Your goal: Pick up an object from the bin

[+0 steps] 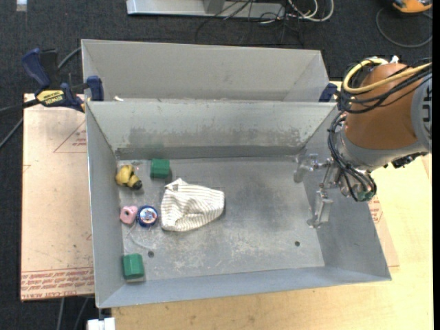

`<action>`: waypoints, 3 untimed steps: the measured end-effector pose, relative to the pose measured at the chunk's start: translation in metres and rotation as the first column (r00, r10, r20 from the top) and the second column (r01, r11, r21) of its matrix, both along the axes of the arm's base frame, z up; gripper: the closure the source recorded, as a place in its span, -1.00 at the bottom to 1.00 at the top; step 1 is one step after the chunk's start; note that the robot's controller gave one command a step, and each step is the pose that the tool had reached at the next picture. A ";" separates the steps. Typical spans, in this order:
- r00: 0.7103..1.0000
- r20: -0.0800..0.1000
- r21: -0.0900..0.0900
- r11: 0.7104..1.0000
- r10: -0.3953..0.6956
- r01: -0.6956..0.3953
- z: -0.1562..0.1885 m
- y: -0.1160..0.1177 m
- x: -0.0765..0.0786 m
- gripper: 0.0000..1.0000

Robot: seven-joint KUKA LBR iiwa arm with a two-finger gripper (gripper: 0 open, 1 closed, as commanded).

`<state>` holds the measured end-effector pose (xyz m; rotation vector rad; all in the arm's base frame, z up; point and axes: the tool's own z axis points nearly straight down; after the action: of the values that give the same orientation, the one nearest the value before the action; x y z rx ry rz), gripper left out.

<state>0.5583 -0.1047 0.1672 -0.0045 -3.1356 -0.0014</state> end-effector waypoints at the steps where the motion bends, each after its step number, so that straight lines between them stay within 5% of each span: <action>1: 1.000 0.007 -0.001 1.000 0.003 -0.003 0.005 0.001 0.002 -1.00; 2: 0.994 0.007 0.000 0.994 0.108 -0.108 -0.058 0.068 0.025 -1.00; 3: 0.997 0.007 0.002 0.997 -0.083 0.083 -0.089 0.061 0.018 -1.00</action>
Offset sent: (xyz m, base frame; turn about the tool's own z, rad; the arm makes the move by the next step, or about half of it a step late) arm 0.0302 0.0891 -0.0794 -0.1410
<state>0.5763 -0.0439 0.0786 -0.1354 -3.1394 -0.0038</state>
